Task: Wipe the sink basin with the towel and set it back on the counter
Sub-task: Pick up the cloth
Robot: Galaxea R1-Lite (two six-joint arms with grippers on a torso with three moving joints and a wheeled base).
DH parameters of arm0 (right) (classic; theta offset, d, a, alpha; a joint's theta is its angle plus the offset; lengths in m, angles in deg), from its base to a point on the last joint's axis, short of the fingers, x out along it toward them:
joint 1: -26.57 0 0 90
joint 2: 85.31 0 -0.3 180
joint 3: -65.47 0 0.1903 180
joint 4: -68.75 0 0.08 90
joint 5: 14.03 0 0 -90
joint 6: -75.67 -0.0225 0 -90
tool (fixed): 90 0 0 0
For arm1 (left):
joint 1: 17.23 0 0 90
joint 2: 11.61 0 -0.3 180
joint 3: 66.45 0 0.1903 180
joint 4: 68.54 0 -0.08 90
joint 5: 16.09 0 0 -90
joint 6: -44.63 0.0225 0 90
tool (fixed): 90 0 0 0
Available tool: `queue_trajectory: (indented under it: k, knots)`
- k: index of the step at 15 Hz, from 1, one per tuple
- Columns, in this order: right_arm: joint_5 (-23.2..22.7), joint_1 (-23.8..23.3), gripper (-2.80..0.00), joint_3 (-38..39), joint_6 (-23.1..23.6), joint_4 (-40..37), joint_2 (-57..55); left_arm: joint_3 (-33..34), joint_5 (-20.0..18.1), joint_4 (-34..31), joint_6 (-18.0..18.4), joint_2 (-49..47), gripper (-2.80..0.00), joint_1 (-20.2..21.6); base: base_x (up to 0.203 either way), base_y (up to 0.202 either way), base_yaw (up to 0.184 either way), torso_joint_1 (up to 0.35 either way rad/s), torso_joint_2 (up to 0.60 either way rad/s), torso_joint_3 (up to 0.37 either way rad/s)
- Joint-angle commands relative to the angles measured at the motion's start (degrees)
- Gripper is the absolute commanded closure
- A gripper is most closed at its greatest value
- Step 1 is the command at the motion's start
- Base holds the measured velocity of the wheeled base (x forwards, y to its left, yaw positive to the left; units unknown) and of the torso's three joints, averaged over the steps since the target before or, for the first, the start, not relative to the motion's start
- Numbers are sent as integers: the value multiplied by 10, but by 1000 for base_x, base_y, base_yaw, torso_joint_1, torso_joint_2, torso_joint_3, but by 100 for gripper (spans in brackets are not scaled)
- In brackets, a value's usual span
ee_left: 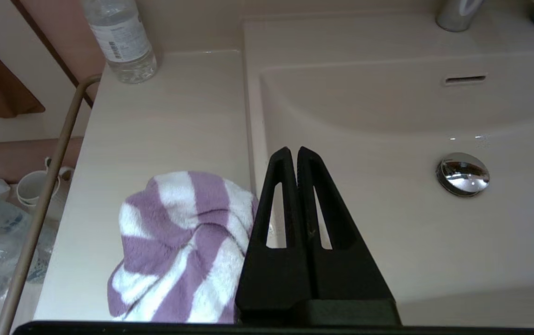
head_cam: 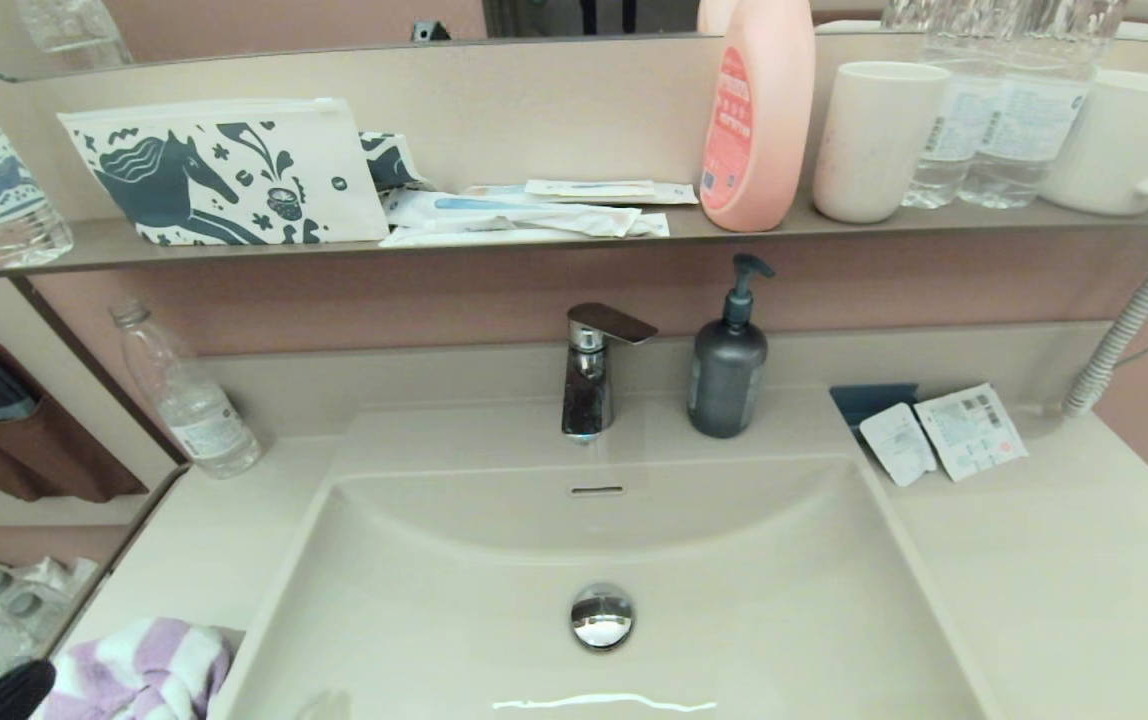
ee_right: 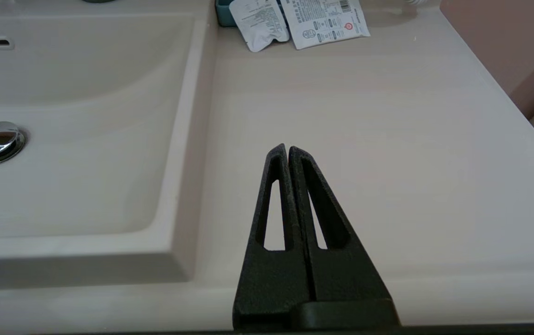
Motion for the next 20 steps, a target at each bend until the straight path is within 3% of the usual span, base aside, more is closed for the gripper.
queue_trajectory:
  k: [1, 3, 5, 7, 10, 11, 13, 18, 20]
  knots:
    - [0, 0, 0, 0, 0, 0, 0, -22, 1, 16, 2, -146, 0, 1, 0, 0, 0, 0, 0, 0]
    - [0, 0, 0, 0, 0, 0, 0, -51, 7, 16, 3, -240, 0, 10, 0, 0, 0, 0, 0, 0]
    - [-1, 0, 0, 0, 0, 0, 0, -94, 15, -35, 14, -306, 0, 23, 0, 0, 0, 0, 0, 0]
    - [0, 0, 0, 0, 0, 0, 0, -120, 19, -91, 55, -339, 0, 77, 0, 0, 0, 0, 0, 0]
    - [-1, 0, 0, 0, 0, 0, 0, -141, 27, -108, 132, -372, 0, 184, 0, 0, 0, 0, 0, 0]
    - [-1, 0, 0, 0, 0, 0, 0, -160, 40, -129, 149, -384, 0, 203, 0, 0, 0, 0, 0, 0]
    - [0, 0, 0, 0, 0, 0, 0, -194, 63, -185, 154, -397, 0, 206, 0, 0, 0, 0, 0, 0]
    - [0, 0, 0, 0, 0, 0, 0, -222, 62, -203, 153, -401, 0, 205, 0, 0, 0, 0, 0, 0]
    - [-1, 0, 0, 0, 0, 0, 0, -248, 60, -249, 147, -413, 0, 204, 0, 0, 0, 0, 0, 0]
